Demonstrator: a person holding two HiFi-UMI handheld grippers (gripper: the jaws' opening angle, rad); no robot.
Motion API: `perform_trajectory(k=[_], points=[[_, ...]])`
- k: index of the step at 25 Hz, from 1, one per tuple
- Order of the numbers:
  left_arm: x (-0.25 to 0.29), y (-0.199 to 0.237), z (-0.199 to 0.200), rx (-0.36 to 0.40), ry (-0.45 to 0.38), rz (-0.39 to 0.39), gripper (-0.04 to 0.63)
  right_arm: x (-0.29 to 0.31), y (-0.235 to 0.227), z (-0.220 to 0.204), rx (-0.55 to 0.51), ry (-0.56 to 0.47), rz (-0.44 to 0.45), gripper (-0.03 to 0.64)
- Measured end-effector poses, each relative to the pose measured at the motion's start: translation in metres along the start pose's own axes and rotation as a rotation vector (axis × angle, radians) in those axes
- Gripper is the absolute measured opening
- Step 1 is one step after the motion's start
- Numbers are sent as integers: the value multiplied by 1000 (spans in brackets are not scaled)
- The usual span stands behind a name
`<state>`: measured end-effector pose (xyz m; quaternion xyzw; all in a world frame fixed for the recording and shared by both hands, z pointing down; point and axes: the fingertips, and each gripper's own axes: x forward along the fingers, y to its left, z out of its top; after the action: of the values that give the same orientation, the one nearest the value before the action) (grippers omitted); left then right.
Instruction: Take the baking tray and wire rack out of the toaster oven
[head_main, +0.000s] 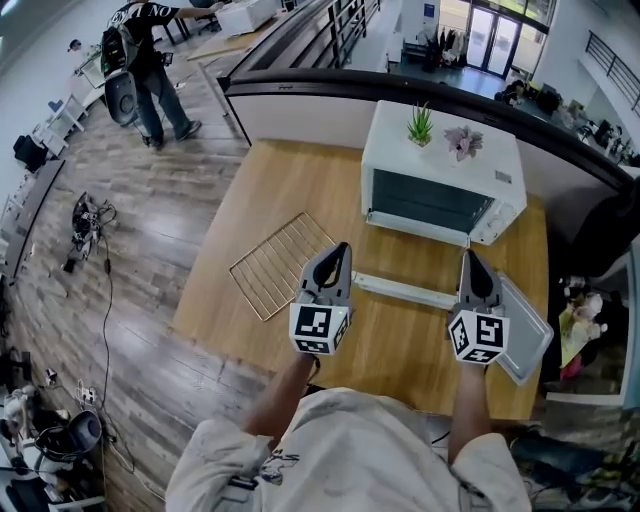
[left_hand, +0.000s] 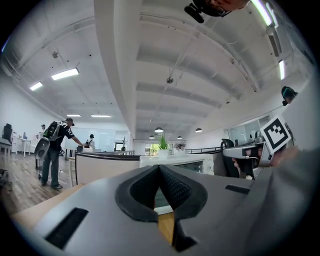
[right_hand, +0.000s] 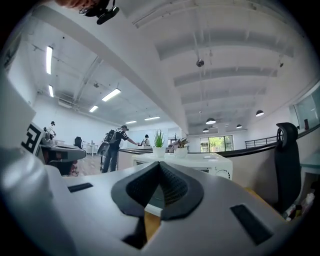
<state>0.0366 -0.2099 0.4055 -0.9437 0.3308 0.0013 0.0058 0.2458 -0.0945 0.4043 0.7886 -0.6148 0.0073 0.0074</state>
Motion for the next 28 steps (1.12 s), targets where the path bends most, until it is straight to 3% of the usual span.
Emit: perform_trajectory(k=[10,28], points=[[-5,14,39,63,-153,3,15,14,22,29,-89,-26,-18,23],[2,20,38,44,-153,16,15,20,18,23,-106,11,-28,23]])
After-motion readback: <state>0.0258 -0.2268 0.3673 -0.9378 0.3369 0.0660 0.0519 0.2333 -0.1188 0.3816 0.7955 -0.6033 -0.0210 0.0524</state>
